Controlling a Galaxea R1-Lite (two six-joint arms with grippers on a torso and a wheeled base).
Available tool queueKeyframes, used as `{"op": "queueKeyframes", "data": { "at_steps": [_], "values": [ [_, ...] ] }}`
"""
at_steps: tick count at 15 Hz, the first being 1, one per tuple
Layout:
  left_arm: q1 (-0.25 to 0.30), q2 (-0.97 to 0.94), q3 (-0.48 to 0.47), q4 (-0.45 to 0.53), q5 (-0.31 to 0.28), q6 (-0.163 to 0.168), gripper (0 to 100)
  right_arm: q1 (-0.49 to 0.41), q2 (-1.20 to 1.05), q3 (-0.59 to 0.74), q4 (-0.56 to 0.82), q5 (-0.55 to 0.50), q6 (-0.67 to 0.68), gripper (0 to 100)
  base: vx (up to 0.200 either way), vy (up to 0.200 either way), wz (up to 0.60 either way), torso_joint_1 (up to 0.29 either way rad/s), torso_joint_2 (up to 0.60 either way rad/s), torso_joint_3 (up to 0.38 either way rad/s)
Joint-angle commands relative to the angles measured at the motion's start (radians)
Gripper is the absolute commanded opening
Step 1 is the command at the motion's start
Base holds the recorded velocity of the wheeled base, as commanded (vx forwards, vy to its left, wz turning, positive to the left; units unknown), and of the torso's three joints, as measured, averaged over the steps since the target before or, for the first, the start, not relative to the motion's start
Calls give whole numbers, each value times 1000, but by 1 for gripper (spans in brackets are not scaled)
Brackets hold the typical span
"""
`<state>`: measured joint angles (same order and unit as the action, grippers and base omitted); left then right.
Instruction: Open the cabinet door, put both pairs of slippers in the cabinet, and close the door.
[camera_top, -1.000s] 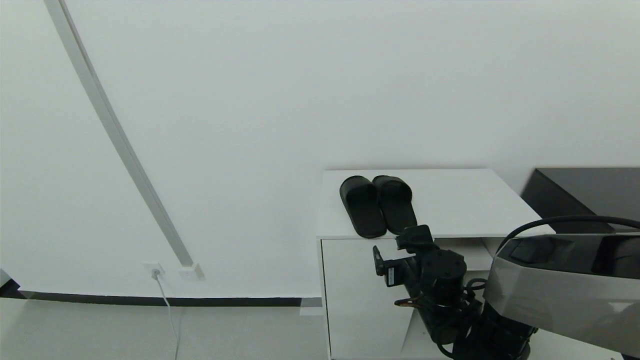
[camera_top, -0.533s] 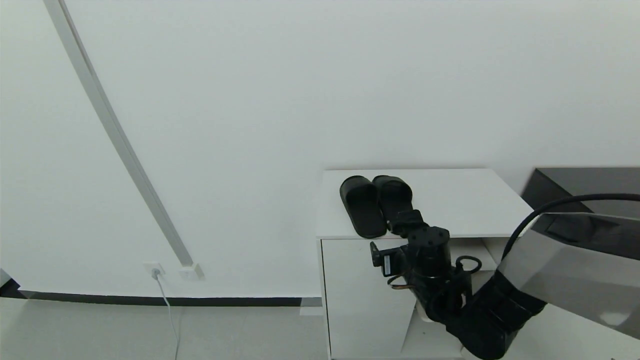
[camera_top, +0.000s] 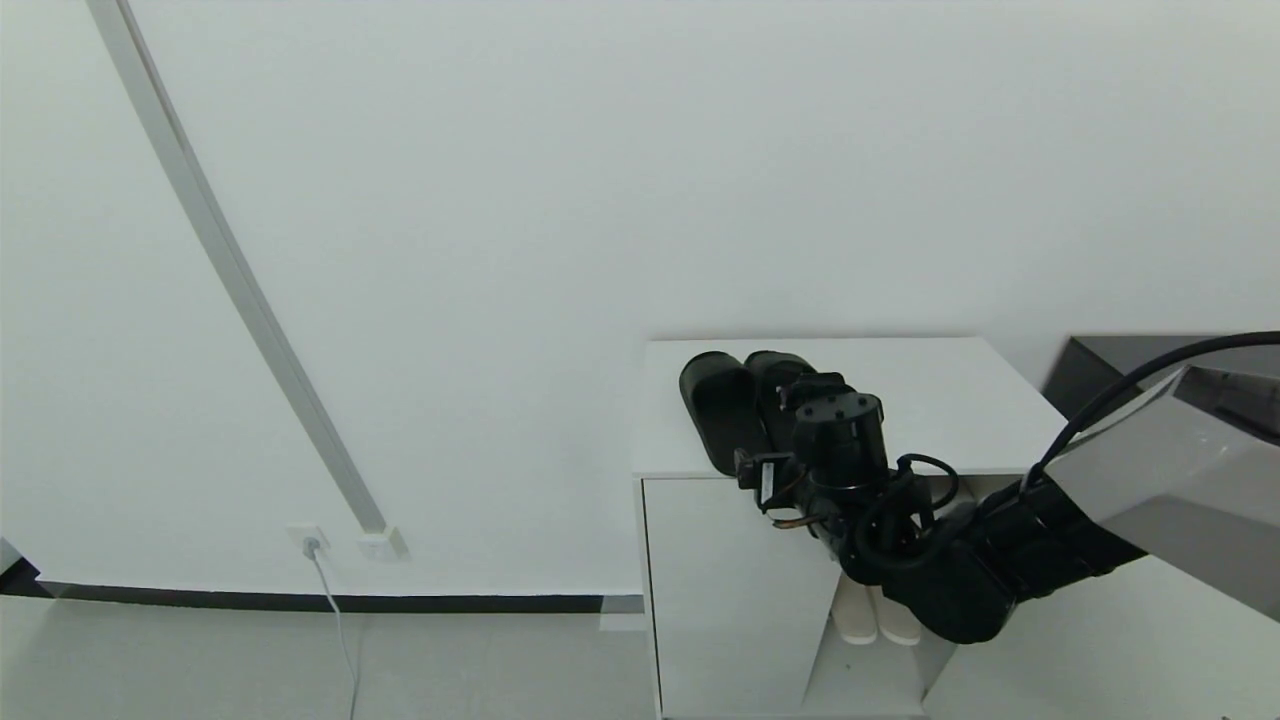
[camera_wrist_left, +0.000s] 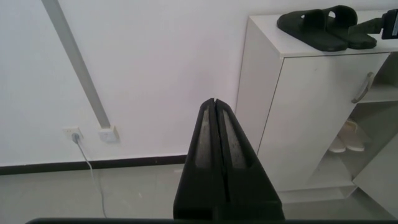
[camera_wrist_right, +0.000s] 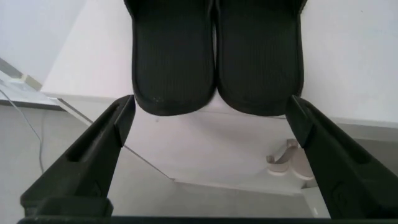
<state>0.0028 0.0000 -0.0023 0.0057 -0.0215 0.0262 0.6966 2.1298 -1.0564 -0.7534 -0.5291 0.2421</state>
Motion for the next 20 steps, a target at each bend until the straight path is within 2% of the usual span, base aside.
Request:
{"op": "queueKeyframes", "data": {
  "at_steps": [1, 6, 9, 12, 18, 20],
  "values": [
    [0, 2, -1, 0, 0, 0, 0, 0, 12, 3, -6, -2, 2, 100, 200, 0, 0, -2, -2, 2],
    [0, 0, -1, 0, 0, 0, 0, -6, 67, -14, -75, 0, -4, 100, 200, 0, 0, 5, 1, 2],
    [0, 0, -1, 0, 0, 0, 0, -22, 99, -22, -113, 1, -14, 100, 0, 0, 0, 0, 0, 0],
    [0, 0, -1, 0, -2, 3, 0, -55, 151, -45, -199, 8, -83, 100, 0, 0, 0, 0, 0, 0],
    [0, 0, 1, 0, -2, 1, 0, -75, 197, -143, -192, 49, -116, 100, 0, 0, 0, 0, 0, 0],
    [0, 0, -1, 0, 0, 1, 0, -86, 228, -238, -121, 54, -135, 100, 0, 0, 0, 0, 0, 0]
  ]
}}
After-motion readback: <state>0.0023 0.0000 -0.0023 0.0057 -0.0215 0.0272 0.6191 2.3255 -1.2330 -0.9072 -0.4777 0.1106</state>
